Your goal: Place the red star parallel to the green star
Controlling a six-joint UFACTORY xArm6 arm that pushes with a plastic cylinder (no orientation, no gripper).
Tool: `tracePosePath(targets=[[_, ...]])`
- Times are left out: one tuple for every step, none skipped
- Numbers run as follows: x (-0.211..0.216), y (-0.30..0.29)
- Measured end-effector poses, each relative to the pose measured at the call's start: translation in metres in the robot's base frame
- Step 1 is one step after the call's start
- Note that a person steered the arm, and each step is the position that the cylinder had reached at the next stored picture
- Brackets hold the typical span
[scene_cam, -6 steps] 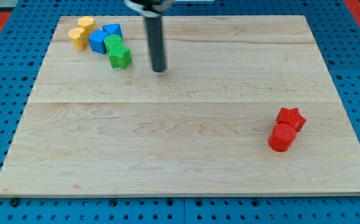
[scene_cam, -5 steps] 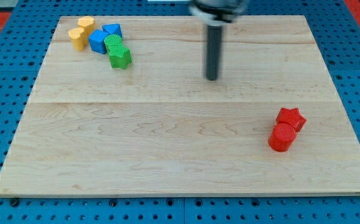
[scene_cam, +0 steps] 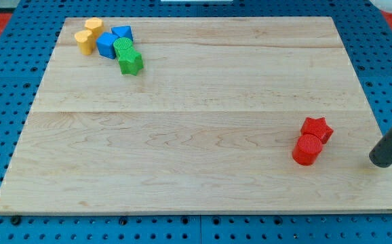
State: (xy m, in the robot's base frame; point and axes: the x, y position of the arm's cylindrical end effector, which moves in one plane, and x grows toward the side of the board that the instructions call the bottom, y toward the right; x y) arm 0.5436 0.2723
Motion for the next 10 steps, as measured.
tracePosePath(targets=[[-0.002, 0.0], [-0.002, 0.0], [-0.003, 0.0], [-0.003, 0.0], [0.001, 0.0], [0.01, -0.002], [0.013, -0.04], [-0.018, -0.051], [-0.032, -0.058], [-0.045, -0.135]])
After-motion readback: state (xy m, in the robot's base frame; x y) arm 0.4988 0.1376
